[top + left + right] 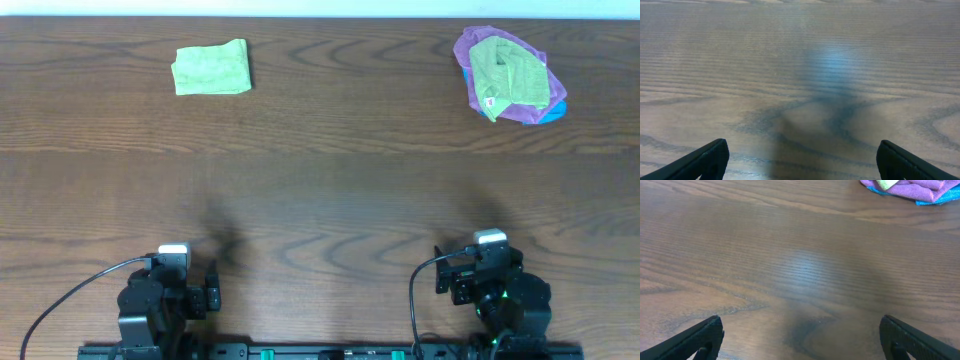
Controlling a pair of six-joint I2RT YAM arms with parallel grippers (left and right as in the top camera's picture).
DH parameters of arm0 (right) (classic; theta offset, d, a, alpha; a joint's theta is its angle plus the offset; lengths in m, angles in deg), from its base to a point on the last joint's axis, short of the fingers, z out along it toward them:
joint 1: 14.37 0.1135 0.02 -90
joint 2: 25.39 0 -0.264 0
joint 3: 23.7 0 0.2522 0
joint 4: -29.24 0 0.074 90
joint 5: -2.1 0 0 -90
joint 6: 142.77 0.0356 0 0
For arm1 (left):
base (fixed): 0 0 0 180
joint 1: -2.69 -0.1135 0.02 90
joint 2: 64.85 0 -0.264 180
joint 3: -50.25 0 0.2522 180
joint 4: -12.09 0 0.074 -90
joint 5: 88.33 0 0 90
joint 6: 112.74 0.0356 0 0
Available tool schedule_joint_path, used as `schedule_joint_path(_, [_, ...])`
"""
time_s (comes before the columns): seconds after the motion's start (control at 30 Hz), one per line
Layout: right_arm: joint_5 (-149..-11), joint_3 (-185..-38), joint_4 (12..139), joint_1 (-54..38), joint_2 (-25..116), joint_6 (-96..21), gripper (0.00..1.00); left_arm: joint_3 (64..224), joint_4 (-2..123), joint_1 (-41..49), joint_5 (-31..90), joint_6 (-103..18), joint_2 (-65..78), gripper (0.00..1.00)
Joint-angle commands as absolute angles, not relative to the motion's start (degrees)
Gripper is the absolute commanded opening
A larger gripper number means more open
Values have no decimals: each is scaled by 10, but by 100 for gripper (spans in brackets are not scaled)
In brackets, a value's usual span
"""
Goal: Fold the cloth
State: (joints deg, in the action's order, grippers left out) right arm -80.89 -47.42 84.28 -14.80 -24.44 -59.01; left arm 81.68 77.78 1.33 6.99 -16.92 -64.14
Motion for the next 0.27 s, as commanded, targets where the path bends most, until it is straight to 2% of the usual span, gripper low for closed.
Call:
schedule_joint_path(0.0, [-810, -468, 847, -151, -251, -580, 99, 794, 789, 16, 56, -165, -646, 96])
schedule_joint_path(0.23, [-811, -468, 847, -151, -251, -580, 99, 794, 789, 16, 56, -165, -646, 96])
